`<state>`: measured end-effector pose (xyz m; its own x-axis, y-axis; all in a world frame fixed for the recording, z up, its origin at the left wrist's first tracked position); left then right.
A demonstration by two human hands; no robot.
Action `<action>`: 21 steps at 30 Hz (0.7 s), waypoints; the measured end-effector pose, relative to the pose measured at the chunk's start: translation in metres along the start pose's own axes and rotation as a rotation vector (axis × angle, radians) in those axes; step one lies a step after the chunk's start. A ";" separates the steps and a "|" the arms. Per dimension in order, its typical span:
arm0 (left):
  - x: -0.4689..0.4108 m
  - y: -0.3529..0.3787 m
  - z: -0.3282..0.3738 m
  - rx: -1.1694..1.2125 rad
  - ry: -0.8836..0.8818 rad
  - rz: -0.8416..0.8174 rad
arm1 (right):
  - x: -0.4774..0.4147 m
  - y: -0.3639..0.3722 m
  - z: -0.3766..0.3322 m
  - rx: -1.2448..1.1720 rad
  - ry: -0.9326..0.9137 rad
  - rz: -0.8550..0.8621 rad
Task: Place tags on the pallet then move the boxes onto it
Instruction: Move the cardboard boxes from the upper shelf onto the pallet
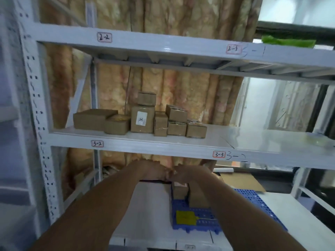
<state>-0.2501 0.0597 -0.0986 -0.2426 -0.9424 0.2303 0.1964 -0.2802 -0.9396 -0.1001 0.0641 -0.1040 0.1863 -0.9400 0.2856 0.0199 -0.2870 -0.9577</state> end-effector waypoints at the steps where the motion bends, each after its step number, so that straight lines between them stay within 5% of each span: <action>1: -0.002 -0.006 -0.020 -0.018 0.011 0.041 | 0.005 -0.004 -0.018 0.022 -0.014 -0.002; 9: 0.067 -0.067 -0.102 -0.055 0.075 0.076 | 0.041 -0.069 -0.136 -0.008 0.022 0.165; 17: 0.099 -0.143 -0.151 0.175 0.080 0.319 | 0.074 -0.125 -0.210 -0.034 -0.125 0.283; 21: 0.123 -0.180 -0.164 -0.001 0.045 0.547 | 0.062 -0.138 -0.225 0.049 -0.149 0.412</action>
<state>-0.4710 0.0243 0.0578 -0.1456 -0.9419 -0.3028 0.3045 0.2486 -0.9195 -0.3120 0.0043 0.0535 0.3282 -0.9363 -0.1253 -0.0403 0.1187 -0.9921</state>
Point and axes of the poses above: each hand's wrist, its own x-axis away from the middle knuckle, its own y-axis out of the palm, z = x × y, the point moved 8 cm from there along -x, towards the middle knuckle, and after that the axes turned 1 degree about x, right-handed, at the moved point
